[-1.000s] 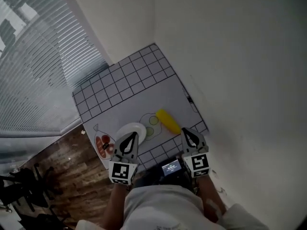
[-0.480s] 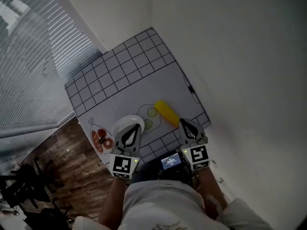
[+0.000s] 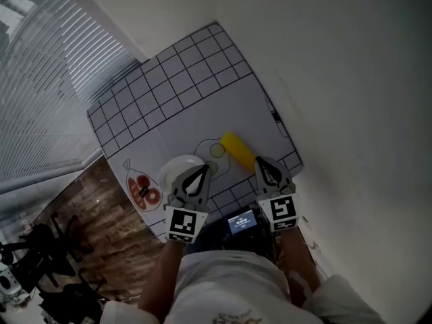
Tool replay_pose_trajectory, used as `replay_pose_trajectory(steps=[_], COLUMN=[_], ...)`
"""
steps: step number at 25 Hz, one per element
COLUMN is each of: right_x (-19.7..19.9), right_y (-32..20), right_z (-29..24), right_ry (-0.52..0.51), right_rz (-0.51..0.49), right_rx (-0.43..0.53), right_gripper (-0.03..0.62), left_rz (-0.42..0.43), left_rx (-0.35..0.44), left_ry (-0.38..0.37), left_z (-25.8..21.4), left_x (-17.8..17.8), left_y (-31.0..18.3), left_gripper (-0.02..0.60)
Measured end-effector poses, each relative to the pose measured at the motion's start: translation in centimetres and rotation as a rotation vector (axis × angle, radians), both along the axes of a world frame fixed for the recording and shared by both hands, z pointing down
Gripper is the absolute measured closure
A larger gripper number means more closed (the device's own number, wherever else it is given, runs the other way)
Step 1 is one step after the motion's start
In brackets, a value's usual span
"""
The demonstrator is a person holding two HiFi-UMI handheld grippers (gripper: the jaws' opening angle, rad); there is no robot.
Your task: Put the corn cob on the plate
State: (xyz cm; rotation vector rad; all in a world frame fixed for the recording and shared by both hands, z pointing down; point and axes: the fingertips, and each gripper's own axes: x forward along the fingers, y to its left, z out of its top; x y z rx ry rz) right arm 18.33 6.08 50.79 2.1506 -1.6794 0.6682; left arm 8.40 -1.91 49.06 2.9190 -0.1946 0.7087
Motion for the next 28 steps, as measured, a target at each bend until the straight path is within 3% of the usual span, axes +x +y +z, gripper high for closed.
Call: replay_pose_trajectory(steps=[14,21,25,28], right_x=[-0.3,-0.6,-1.2,-1.5], right_y=[-1.0,-1.6,-2.0,-2.2], right_z=[3.3,3.8,4.6,5.5], right_ry=[-0.109,-0.103,-0.106,-0.087], right_rz=[-0.040,-0.068,-0.107,-0.138], right_rx=[-0.031,-0.047,-0.077,-0.112], right_gripper=[0.587,0.581,0.462,0.408], left_rz=[0.069,0.078,0.080,0.079], left_rx=[-0.059,-0.084,-0.089,-0.095], left_ry=[-0.068,-0.087,-0.091,-0.087], left_z=[3.7,4.8,5.2,5.4], left_x=[1.6,2.3,2.6,2.9], left_y=[2.3,2.5,2.4,2.3], left_gripper=[0.574,0.574,0.574,0.574])
